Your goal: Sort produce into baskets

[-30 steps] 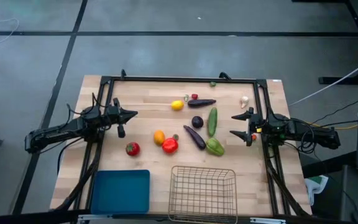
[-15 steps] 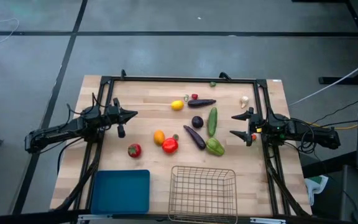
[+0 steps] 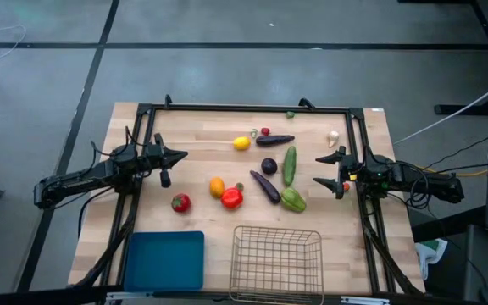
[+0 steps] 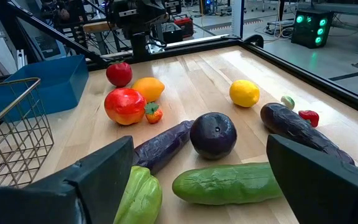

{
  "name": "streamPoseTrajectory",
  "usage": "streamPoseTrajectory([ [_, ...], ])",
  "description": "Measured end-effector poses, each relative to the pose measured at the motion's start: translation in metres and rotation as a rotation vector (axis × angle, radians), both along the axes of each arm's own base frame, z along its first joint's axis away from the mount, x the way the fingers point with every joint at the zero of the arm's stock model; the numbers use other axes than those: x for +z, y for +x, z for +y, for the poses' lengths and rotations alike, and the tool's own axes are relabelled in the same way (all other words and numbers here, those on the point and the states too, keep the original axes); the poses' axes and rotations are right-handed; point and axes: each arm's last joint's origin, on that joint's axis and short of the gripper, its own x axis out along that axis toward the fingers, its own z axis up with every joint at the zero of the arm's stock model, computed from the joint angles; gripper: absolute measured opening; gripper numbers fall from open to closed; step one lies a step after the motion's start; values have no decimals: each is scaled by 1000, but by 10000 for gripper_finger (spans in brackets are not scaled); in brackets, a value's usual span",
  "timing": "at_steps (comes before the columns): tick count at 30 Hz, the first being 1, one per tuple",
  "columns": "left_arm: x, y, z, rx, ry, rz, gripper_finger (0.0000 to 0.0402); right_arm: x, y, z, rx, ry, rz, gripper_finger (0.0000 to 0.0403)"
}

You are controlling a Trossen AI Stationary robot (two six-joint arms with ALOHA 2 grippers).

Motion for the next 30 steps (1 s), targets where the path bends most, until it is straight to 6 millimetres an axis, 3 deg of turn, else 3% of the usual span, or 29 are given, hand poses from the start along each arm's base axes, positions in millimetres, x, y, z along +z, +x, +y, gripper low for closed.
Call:
streamPoseTrajectory([
  [16, 0, 0, 0, 0, -3, -1, 5, 0, 0, 0, 0, 0, 0, 365],
  [24, 4, 0, 0, 3, -134, -90, 5, 0, 0, 0, 0, 0, 0, 365],
  [30, 6, 0, 0, -2, -139, -113, 21, 0, 0, 0, 0, 0, 0, 365],
])
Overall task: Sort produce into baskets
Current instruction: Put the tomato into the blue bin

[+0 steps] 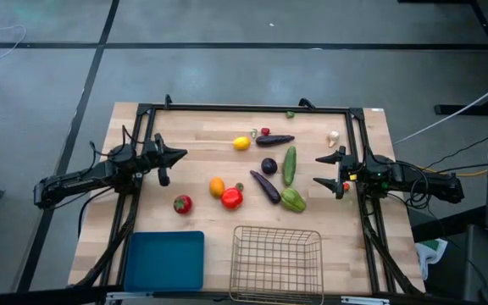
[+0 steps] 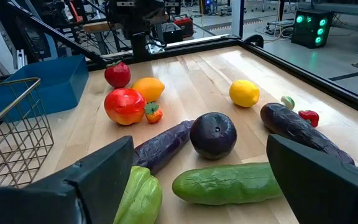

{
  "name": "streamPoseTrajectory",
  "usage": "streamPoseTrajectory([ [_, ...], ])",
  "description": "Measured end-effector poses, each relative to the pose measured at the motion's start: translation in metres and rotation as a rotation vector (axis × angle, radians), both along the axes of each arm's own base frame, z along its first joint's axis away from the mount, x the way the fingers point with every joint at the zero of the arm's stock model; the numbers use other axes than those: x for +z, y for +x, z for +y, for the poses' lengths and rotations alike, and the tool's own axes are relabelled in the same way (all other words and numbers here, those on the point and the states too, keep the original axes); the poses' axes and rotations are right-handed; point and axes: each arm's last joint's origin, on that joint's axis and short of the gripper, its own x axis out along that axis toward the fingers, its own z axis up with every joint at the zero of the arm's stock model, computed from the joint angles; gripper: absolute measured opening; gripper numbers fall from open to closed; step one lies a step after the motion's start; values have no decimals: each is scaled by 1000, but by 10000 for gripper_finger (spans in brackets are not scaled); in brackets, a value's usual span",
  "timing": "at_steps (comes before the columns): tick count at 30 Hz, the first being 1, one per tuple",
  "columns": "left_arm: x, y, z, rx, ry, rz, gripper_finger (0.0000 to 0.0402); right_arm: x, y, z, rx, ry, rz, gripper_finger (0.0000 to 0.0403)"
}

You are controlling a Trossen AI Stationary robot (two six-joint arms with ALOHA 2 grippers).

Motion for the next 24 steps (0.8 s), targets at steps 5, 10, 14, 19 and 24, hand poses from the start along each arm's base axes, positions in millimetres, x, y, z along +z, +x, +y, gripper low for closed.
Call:
streamPoseTrajectory([
  [5, 0, 0, 0, -1, -52, -14, 94, 0, 0, 0, 0, 0, 0, 365],
  [10, -1, 0, 0, -1, -52, -12, 191, 0, 0, 0, 0, 0, 0, 365],
  [14, -1, 0, 0, -4, -176, -56, 252, 0, 0, 0, 0, 0, 0, 365],
  [19, -1, 0, 0, -16, -291, -95, 286, 0, 0, 0, 0, 0, 0, 365],
  [24, 0, 0, -1, -42, -342, -111, 292, 0, 0, 0, 0, 0, 0, 365],
])
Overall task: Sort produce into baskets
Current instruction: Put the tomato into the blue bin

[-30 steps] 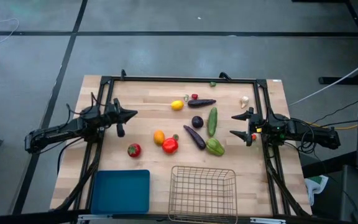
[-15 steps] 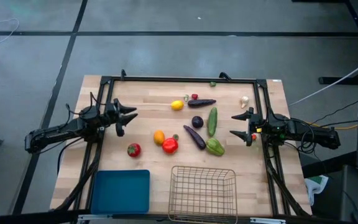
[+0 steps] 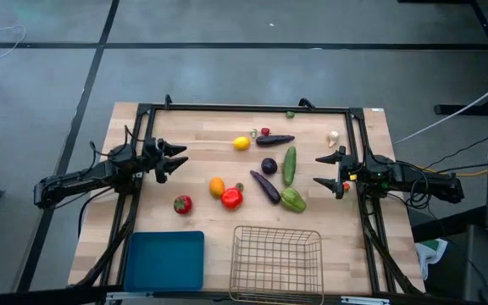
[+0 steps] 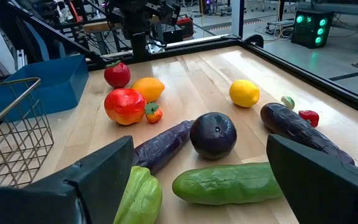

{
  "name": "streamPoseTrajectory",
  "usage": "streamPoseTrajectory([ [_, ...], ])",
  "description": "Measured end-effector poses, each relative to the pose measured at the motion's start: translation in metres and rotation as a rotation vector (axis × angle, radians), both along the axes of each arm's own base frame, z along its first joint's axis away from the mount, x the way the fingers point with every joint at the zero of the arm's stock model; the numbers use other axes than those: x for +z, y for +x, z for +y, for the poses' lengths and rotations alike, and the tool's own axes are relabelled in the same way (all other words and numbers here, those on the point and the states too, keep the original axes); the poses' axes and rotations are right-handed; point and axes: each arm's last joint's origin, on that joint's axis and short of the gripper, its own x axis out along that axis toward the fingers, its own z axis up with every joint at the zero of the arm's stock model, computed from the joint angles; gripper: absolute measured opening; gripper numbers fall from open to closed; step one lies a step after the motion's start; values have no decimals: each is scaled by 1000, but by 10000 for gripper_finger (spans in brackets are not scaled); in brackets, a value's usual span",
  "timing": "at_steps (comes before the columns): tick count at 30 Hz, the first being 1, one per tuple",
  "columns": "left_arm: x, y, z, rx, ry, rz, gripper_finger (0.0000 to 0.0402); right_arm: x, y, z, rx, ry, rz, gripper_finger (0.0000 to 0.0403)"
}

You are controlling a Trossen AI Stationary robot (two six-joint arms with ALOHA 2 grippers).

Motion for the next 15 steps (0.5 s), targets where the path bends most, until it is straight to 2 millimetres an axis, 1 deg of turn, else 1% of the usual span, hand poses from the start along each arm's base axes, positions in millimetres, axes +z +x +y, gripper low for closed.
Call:
streamPoseTrajectory([
  [4, 6, 0, -2, -73, 69, -41, 292, 0, 0, 0, 0, 0, 0, 365],
  [7, 11, 0, -3, -79, 91, -93, 292, 0, 0, 0, 0, 0, 0, 365],
  [9, 16, -1, -3, -79, 94, -91, 292, 0, 0, 0, 0, 0, 0, 365],
  [12, 28, -2, -3, -79, 88, -65, 292, 0, 0, 0, 0, 0, 0, 365],
  [15, 47, -2, -3, -83, 95, -1, 292, 0, 0, 0, 0, 0, 0, 365],
])
